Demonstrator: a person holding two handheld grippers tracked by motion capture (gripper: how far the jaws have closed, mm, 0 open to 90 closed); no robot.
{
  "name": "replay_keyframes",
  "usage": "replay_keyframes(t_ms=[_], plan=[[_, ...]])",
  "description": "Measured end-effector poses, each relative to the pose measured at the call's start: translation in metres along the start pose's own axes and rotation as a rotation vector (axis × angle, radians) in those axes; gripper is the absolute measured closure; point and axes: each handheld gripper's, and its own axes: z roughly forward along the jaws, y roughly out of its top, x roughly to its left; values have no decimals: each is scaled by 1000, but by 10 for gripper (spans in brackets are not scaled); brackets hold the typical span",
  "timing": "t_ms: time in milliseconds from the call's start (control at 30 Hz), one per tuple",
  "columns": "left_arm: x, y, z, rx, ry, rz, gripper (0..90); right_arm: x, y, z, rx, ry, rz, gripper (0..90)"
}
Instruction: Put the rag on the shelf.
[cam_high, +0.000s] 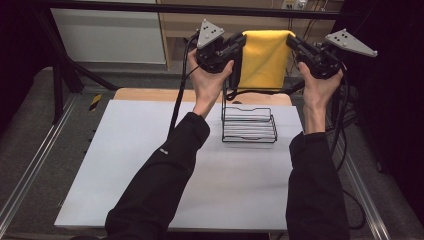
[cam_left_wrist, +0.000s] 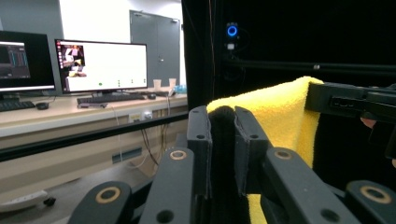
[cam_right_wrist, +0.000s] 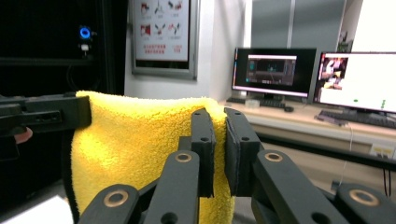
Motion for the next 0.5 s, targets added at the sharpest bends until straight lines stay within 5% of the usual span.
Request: replay_keyframes(t_ms=[500], plan=[[-8, -37, -10, 58, -39, -10, 781, -1, -35, -11, 103, 26, 6, 836]])
